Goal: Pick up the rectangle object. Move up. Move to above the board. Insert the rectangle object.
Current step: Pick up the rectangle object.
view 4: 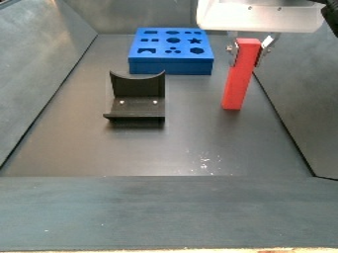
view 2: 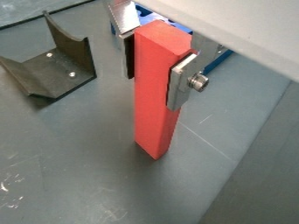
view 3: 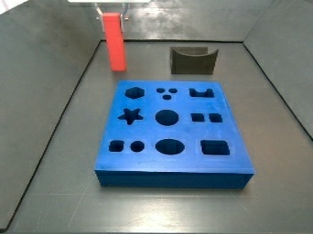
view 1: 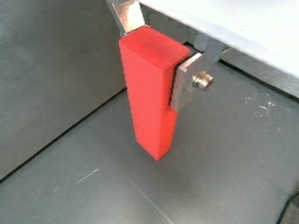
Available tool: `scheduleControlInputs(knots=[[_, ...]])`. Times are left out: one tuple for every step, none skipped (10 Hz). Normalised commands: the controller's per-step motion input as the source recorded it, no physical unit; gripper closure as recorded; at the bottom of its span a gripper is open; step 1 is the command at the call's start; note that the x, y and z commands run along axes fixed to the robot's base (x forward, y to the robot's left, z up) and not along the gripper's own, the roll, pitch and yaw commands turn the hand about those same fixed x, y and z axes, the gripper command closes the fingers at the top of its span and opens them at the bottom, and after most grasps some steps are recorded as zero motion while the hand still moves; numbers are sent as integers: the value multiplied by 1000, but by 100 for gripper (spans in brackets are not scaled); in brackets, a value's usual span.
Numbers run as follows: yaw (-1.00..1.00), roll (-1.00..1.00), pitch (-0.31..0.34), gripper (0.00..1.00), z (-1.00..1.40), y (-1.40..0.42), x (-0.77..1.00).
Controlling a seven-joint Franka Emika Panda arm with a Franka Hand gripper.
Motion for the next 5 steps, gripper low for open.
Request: scheduleControlInputs(knots=[[0, 0, 0, 100, 0, 0, 0], [0, 0, 0, 100, 0, 0, 0], [0, 0, 0, 100, 0, 0, 0], [0, 0, 0, 100, 0, 0, 0], [0, 0, 0, 100, 0, 0, 0]])
